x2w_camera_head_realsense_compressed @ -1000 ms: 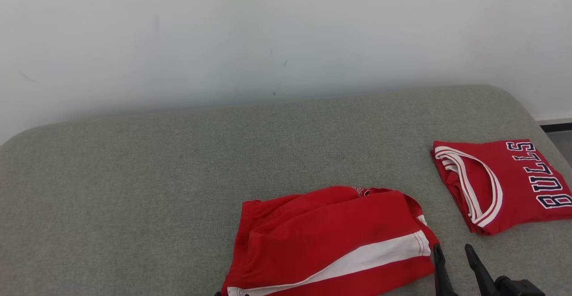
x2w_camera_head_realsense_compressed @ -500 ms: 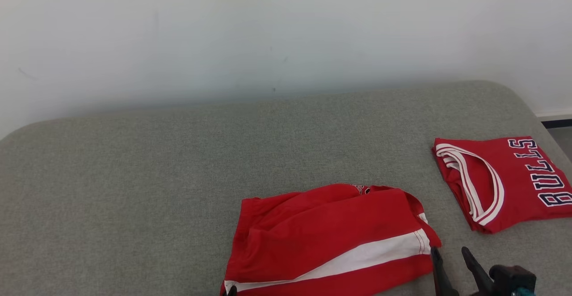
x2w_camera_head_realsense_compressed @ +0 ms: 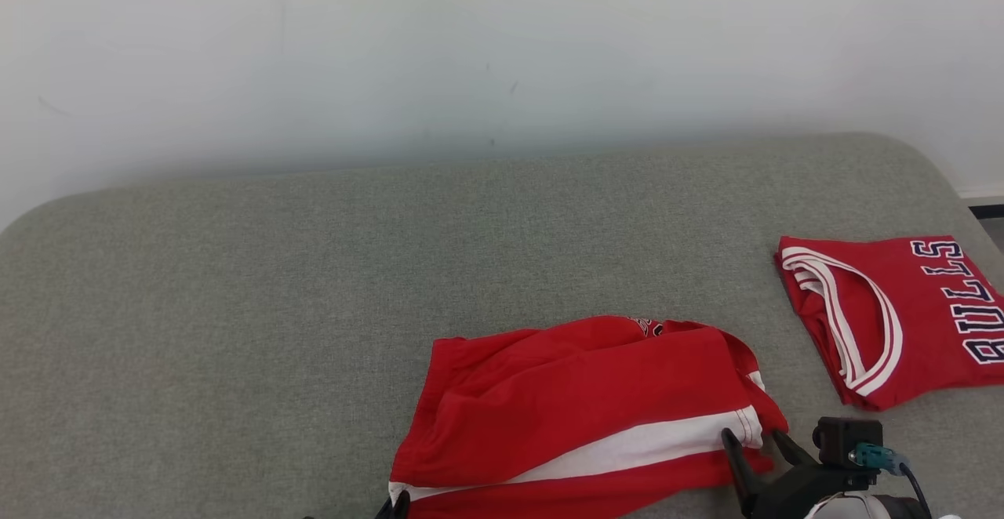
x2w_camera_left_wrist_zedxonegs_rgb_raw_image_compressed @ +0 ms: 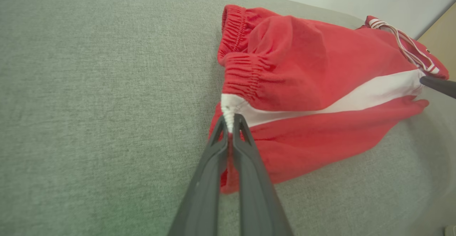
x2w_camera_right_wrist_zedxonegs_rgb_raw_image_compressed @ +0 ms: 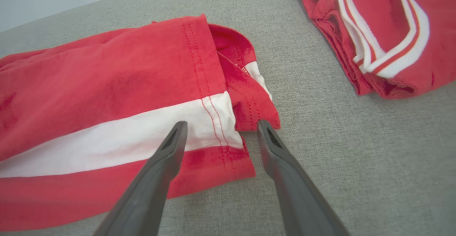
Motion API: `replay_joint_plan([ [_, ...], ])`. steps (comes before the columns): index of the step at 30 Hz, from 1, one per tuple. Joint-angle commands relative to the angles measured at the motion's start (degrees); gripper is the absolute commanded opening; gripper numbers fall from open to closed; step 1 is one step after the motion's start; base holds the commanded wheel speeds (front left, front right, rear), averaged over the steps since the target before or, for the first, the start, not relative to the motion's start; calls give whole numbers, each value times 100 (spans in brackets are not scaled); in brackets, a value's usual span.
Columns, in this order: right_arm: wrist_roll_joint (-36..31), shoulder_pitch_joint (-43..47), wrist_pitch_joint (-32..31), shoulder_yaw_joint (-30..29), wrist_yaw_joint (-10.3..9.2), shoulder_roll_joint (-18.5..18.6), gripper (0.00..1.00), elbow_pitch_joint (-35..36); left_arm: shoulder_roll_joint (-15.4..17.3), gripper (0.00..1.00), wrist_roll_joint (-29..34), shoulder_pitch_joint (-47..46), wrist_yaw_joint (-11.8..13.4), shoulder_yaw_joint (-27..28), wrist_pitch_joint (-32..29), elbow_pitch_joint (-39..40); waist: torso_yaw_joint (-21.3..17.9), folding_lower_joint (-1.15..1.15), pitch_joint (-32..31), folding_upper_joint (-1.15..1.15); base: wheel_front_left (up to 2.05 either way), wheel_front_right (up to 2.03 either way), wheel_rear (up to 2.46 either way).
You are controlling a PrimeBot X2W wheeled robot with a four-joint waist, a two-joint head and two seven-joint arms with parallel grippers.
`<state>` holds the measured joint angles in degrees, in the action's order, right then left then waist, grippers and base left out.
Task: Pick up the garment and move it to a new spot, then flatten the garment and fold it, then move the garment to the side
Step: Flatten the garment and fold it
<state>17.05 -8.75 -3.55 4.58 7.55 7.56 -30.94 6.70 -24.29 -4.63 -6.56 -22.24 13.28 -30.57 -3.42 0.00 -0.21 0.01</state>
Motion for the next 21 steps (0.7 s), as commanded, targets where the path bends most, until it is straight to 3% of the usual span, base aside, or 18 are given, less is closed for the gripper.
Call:
replay_joint_plan([
  [1, 68, -92, -2, 67, -15, 39, 100, -104, 6, 0, -26, -52, -14, -16, 18, -8, 39, 0, 12, -1, 0, 0, 0],
  [11, 359, -395, -16, 647, -15, 167, 98, -510, 39, 0, -77, -100, -14, -54, 40, -10, 54, 0, 43, -1, 0, 0, 0],
  [12, 397, -420, -22, 700, -15, 182, 86, -538, 40, 0, -78, -102, -10, -60, 43, -8, 56, 0, 46, -1, 0, 0, 0],
  [13, 434, -445, -15, 739, -15, 205, 62, -571, 38, 0, -78, -105, -5, -67, 45, -5, 57, 0, 50, -1, 0, 0, 0],
  [14, 477, -473, 1, 773, -15, 226, 44, -601, 34, 0, -82, -110, -4, -74, 47, -1, 60, 0, 54, -1, 0, 0, 0],
  [15, 502, -500, 14, 812, -15, 239, 14, -620, 31, 0, -87, -118, -3, -79, 51, 1, 63, 0, 59, -1, 0, 0, 0],
  [16, 517, -523, 57, 855, -15, 247, 0, -613, 26, 0, -88, -128, -3, -85, 55, 2, 66, 0, 62, -1, 0, 0, 0],
  [21, 716, -587, 286, 880, -15, 309, 0, -455, -7, 0, -207, -196, -13, -18, 95, 128, 61, 0, 68, -1, 0, 0, 0],
])
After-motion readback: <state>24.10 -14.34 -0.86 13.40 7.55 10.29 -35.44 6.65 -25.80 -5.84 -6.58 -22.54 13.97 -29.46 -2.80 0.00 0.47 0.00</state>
